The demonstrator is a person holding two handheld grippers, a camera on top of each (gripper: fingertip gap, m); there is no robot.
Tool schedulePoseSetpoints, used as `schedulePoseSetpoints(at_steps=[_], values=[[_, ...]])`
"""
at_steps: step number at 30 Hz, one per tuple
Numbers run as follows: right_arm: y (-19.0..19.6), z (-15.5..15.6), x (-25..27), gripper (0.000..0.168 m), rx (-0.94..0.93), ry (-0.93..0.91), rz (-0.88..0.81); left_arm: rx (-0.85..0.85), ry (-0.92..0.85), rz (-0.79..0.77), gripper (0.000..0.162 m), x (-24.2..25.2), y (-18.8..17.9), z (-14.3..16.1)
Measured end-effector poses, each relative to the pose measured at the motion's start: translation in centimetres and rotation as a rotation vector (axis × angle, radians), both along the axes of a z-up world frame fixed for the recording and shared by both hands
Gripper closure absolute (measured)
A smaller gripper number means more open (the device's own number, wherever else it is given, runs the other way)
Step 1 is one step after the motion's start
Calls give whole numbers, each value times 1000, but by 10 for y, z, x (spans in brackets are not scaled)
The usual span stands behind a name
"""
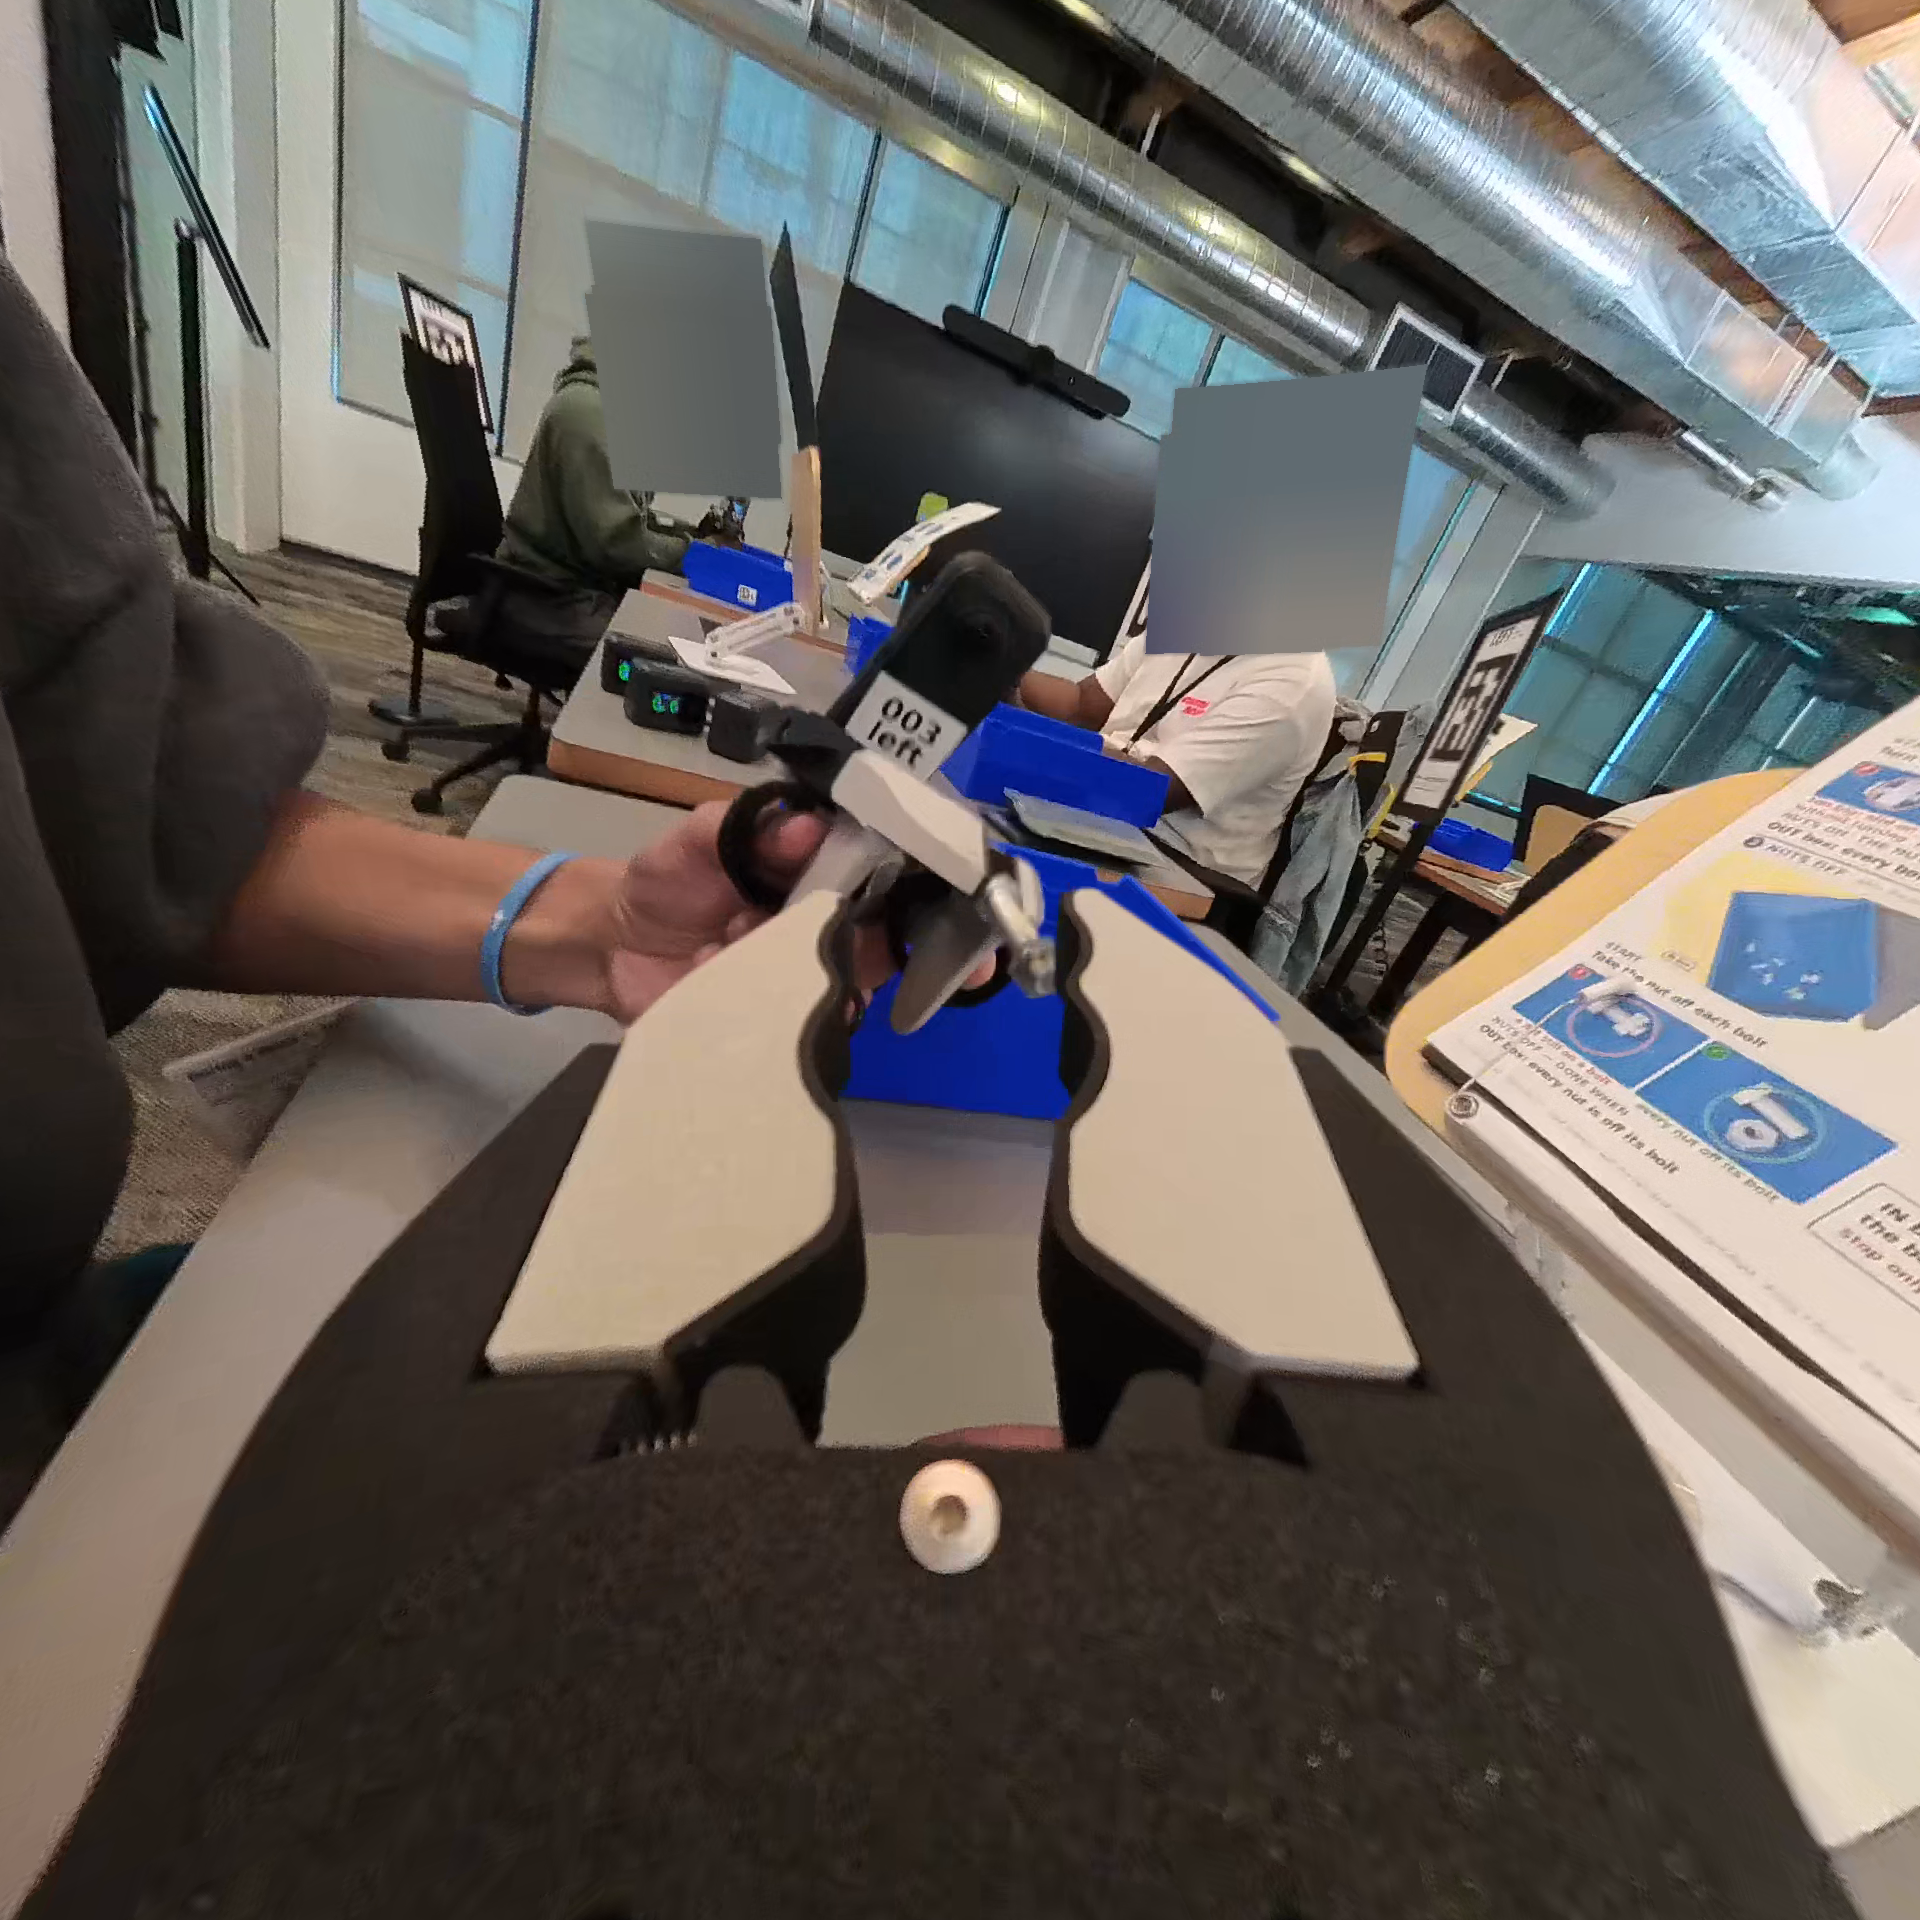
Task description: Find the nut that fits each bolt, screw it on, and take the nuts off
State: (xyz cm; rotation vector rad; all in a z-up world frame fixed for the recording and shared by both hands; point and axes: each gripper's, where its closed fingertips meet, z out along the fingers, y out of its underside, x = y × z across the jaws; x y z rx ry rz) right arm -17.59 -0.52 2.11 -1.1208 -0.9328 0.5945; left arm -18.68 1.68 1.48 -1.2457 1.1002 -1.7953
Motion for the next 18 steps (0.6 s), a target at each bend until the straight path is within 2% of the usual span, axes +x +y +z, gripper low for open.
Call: schedulePoseSetpoints(at_steps=[7, 12, 15, 18], values=[[34, -62, 6, 131, -191, -56, -10, -15, -33, 1, 152, -5, 2, 9], [26, -52, 13, 132, -288, -20, 8, 56, 36, 59, 152, -5, 9, -1], [21, -45, 20, 129, -425, 23, 43, 131, 107, 108, 152, -3, 13, -11], [19, -35, 22, 128, -446, 83, 68, 155, 126, 110, 152, -2, 11, -14]])
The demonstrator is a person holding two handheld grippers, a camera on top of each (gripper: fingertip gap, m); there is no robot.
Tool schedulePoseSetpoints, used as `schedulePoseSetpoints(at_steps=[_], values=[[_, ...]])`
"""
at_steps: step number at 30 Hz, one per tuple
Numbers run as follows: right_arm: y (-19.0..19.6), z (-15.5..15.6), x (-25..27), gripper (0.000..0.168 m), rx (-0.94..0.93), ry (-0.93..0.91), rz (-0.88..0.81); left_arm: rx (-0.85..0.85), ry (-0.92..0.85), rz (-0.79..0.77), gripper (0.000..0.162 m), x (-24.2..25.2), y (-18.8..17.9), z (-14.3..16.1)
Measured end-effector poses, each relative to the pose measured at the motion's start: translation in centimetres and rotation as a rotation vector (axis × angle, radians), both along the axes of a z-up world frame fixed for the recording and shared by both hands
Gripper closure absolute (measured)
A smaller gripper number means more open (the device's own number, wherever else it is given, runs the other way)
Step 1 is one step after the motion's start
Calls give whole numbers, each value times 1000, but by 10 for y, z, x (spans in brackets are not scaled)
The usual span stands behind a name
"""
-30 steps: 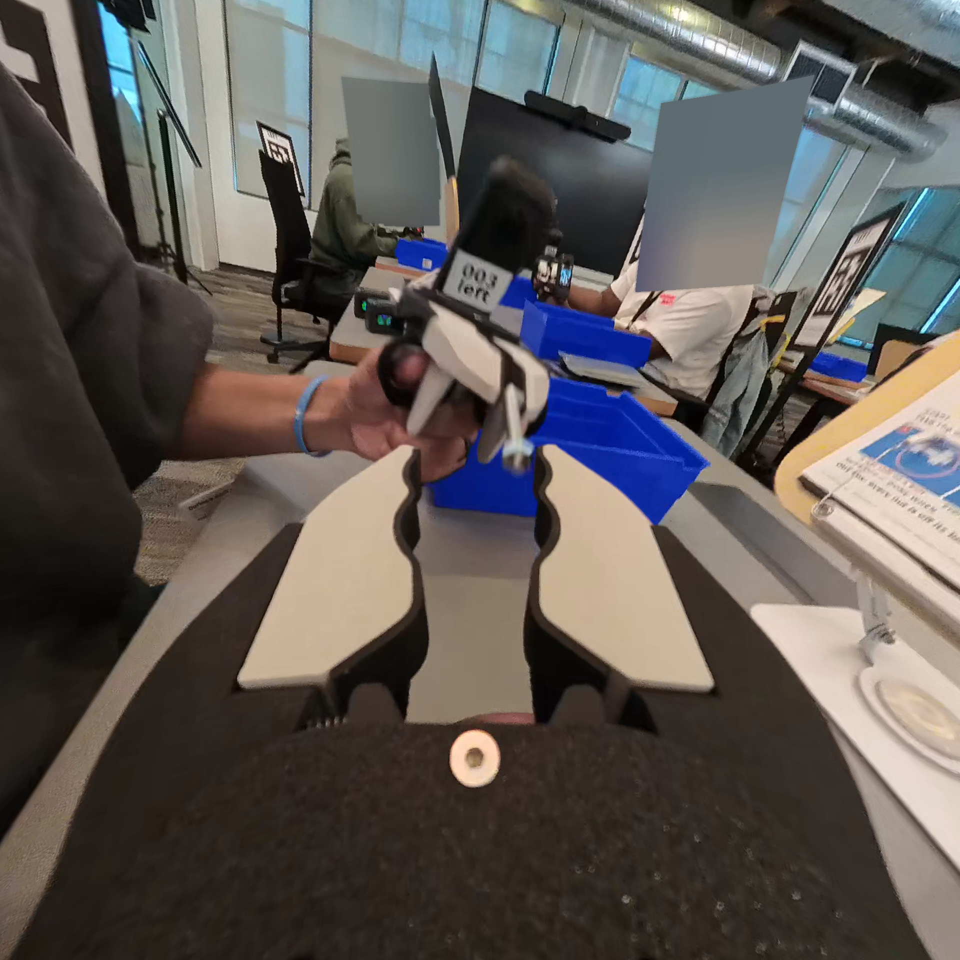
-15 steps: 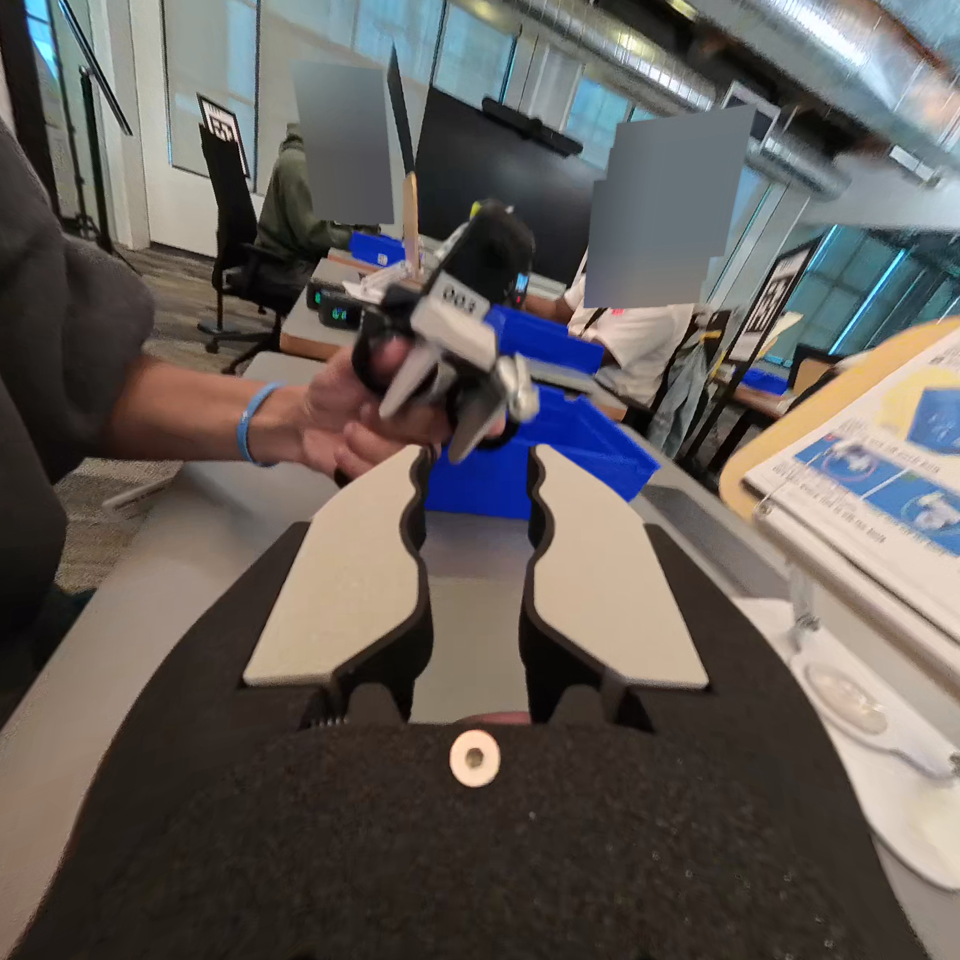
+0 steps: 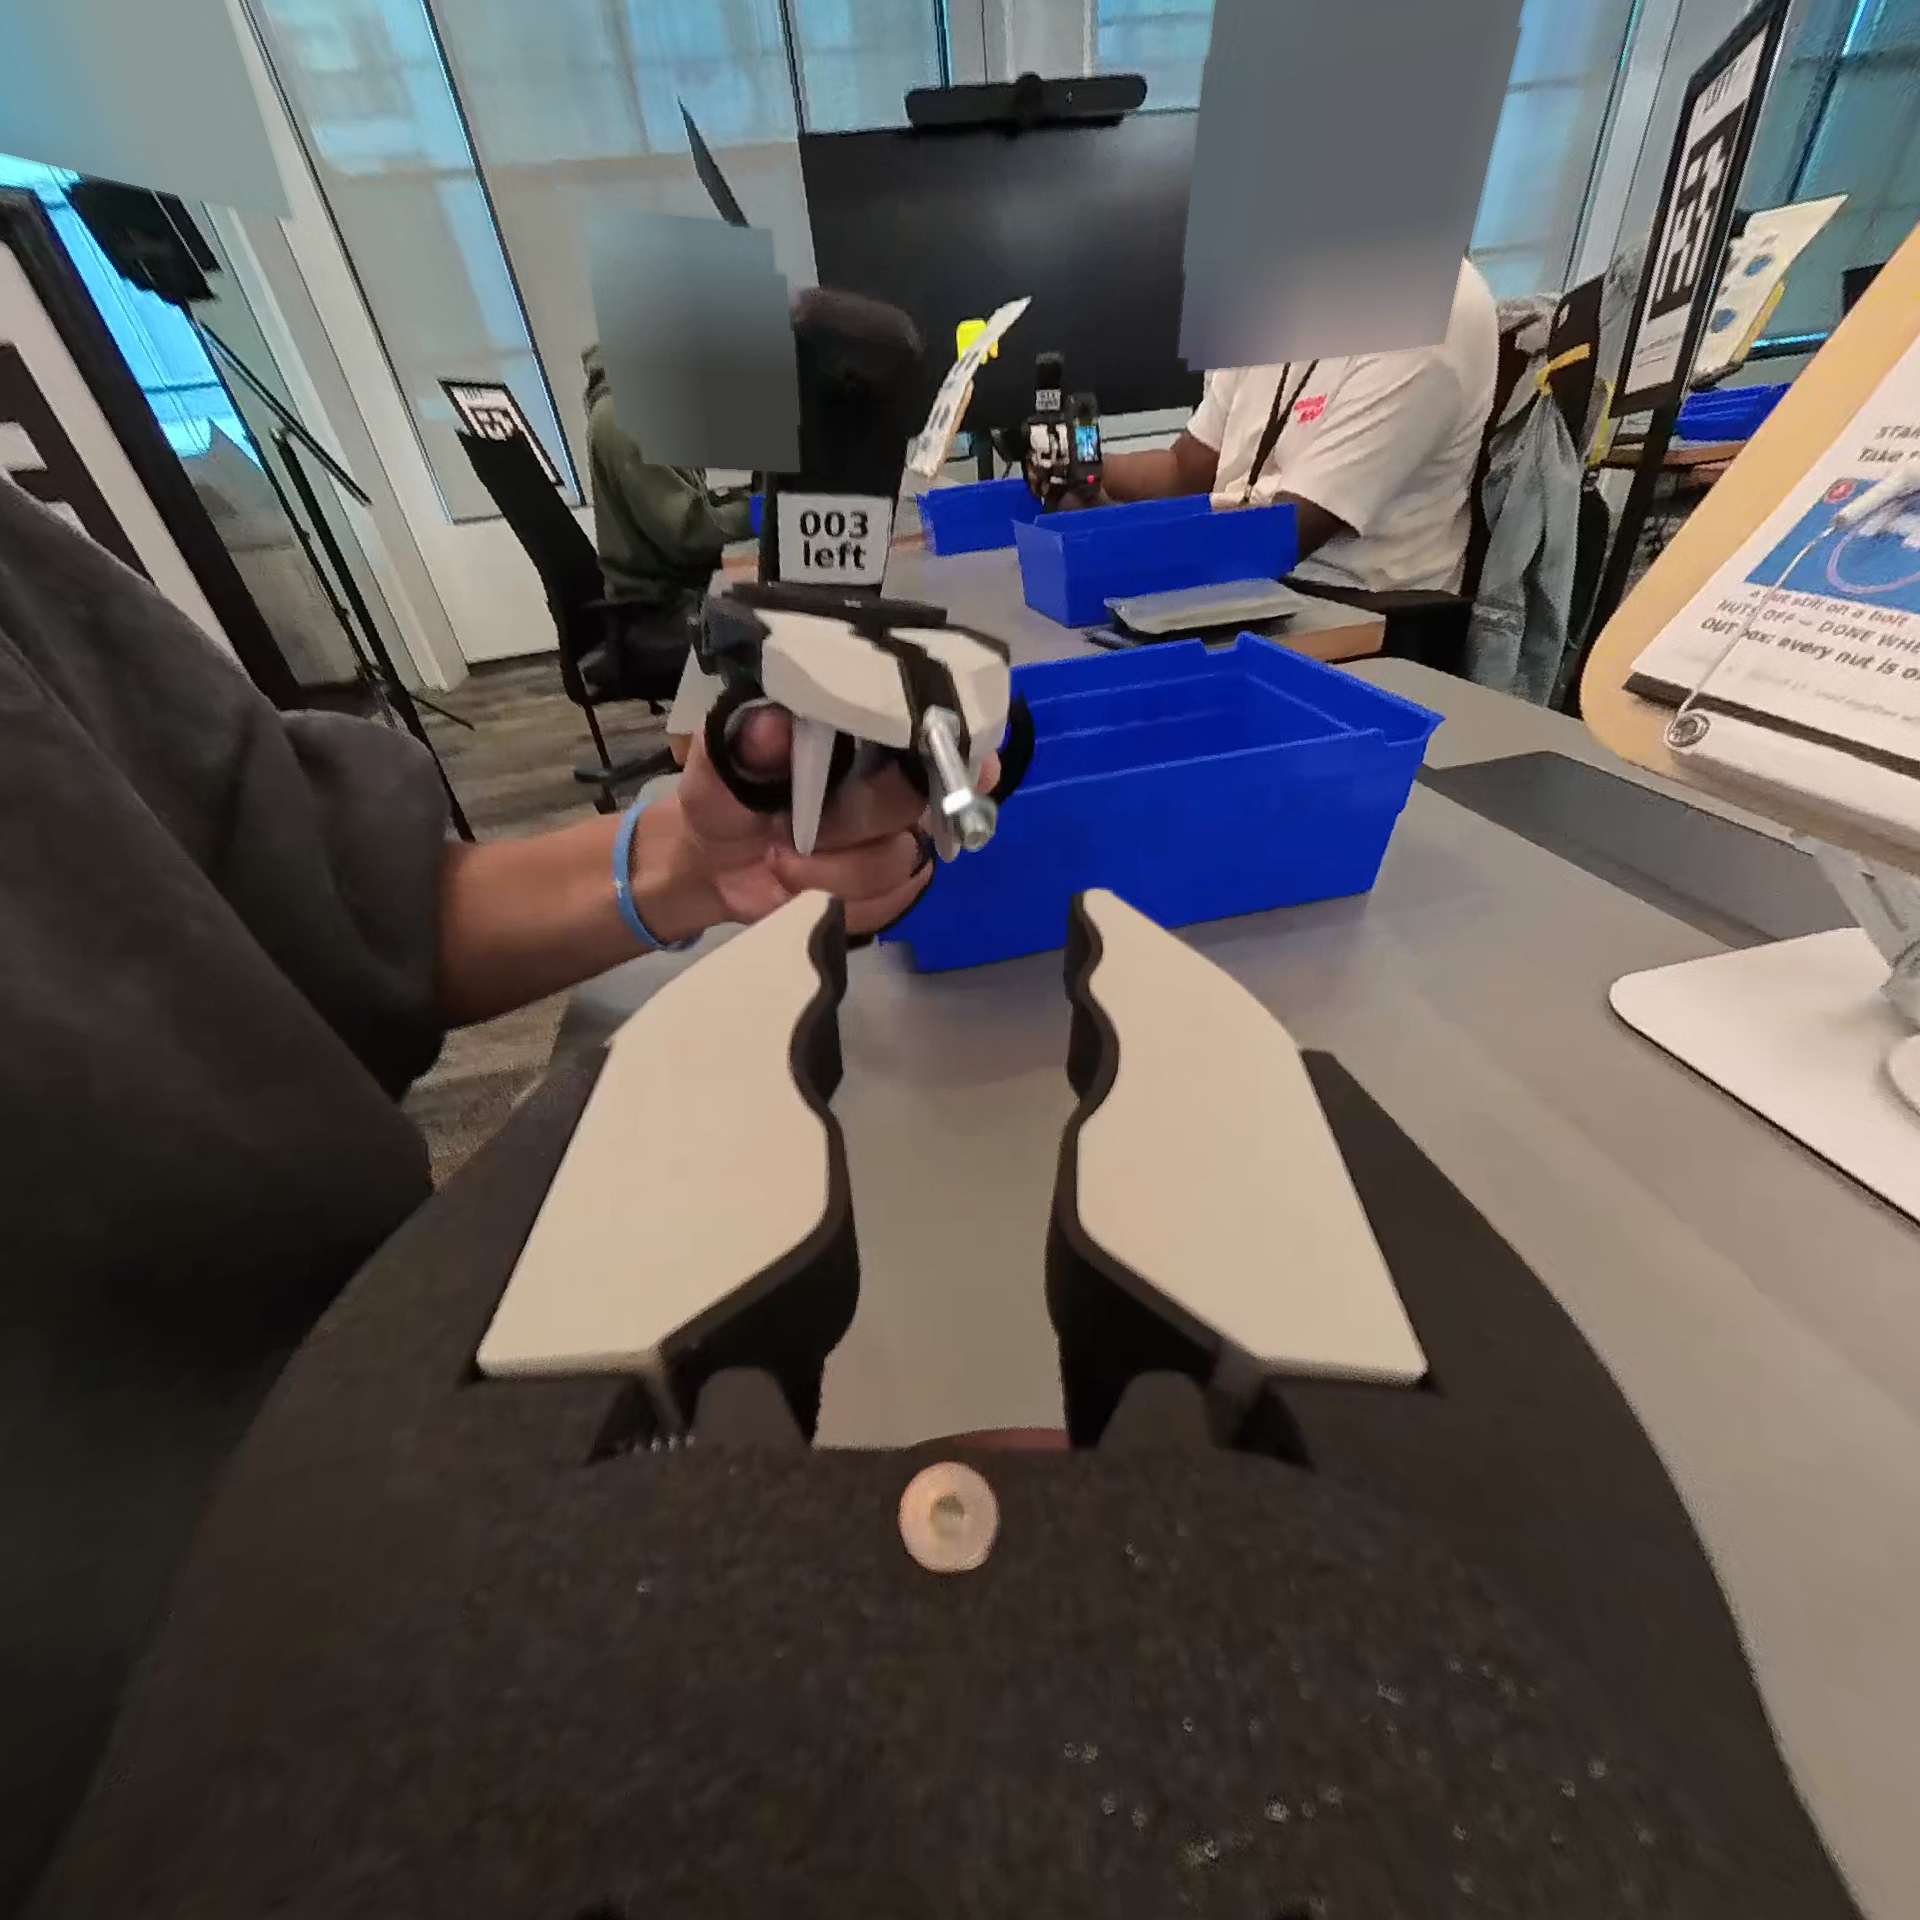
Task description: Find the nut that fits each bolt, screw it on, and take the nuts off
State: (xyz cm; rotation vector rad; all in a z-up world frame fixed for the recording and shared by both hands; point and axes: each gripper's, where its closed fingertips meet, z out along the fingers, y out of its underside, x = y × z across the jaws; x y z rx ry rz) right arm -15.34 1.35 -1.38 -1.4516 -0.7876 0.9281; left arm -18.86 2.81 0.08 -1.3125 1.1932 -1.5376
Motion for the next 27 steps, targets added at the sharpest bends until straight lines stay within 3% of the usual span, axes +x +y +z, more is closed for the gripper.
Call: schedulePoseSetpoints(at_steps=[6, 9, 15, 16, 17, 18, 19, 23, 27], values=[[7, 6, -20, 128, -38, 67, 58, -12, -18, -19, 152, 1, -3, 3], [8, 9, -21, 158, -3, 94, 57, -19, -23, -29, 152, 0, -4, 2], [3, 10, -12, 158, 3, 100, 51, 1, -4, -8, 151, 7, -8, -2], [3, 10, -8, 158, -1, 114, 41, 12, 9, -10, 147, 9, -11, -3], [2, 10, -1, 158, -9, 114, 19, 17, 30, 3, 128, 9, -11, -5], [2, 9, 8, 158, -10, 103, -17, 22, 66, 25, 110, 10, -10, -8], [1, 10, 19, 158, -9, 91, -58, 35, 115, 57, 105, 9, -8, -13], [-17, 29, 88, 158, 12, 44, -320, 136, 341, 288, 103, -3, 10, -47], [-29, 21, 219, 158, -38, -193, -752, 123, 406, 385, 110, -17, 6, -71]])
